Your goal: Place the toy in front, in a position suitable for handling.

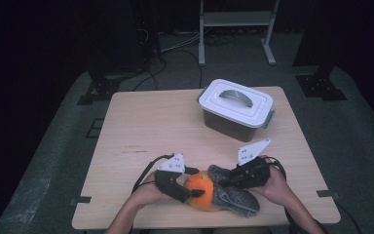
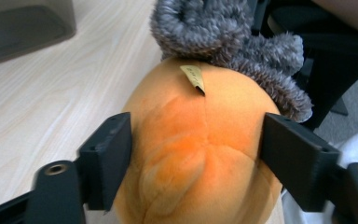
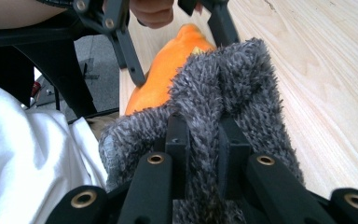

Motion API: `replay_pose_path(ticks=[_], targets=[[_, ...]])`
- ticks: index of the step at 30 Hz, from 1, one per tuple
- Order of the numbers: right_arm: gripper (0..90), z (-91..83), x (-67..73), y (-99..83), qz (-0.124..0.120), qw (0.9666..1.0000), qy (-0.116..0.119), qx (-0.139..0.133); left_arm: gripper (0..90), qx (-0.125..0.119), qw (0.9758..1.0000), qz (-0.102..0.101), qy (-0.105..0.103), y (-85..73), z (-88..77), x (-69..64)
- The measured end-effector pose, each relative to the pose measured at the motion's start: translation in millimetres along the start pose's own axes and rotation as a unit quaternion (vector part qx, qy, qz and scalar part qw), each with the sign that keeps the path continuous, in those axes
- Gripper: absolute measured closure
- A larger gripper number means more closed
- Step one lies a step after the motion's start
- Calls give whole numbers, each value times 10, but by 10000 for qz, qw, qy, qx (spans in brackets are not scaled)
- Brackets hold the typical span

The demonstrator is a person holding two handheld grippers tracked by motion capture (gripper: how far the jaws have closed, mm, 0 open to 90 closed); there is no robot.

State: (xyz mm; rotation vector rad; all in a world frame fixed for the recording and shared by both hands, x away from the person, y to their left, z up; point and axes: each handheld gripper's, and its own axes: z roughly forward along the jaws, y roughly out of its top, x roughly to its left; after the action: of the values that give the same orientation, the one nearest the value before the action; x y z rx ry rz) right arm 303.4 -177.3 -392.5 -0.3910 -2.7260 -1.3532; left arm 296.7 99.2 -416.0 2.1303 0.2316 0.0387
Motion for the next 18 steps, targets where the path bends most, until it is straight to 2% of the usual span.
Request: replay_pose_path(ticks=[2,4,5,7,8,9,11,13,18], targets=[[769,-10,9,13,-25,10000,-70,-57,430,23,9994,298,178,16,-18,-35],[770,-38,19,36,-70,9997,-181,-141,475,-36,9971,658,376,42,-42,-82],[770,-54,21,47,-92,9996,-215,-154,487,-85,9941,922,559,61,-50,-123],[771,-100,26,70,-112,9989,-320,-313,500,-133,9873,1379,777,96,-55,-179],[771,-112,25,77,-111,9988,-316,-362,500,-135,9853,1477,846,105,-55,-193],[771,-113,24,82,-124,9987,-331,-368,499,-149,9844,1538,845,109,-54,-194],[770,-93,7,67,-113,9990,-337,-274,495,-123,9852,1519,786,74,-52,-166],[769,-47,-23,21,-53,9993,-330,-157,477,-130,9890,1319,651,23,-65,-108],[768,-25,-167,-143,255,9993,-287,31,415,-139,9932,1048,496,-51,-139,-39]])
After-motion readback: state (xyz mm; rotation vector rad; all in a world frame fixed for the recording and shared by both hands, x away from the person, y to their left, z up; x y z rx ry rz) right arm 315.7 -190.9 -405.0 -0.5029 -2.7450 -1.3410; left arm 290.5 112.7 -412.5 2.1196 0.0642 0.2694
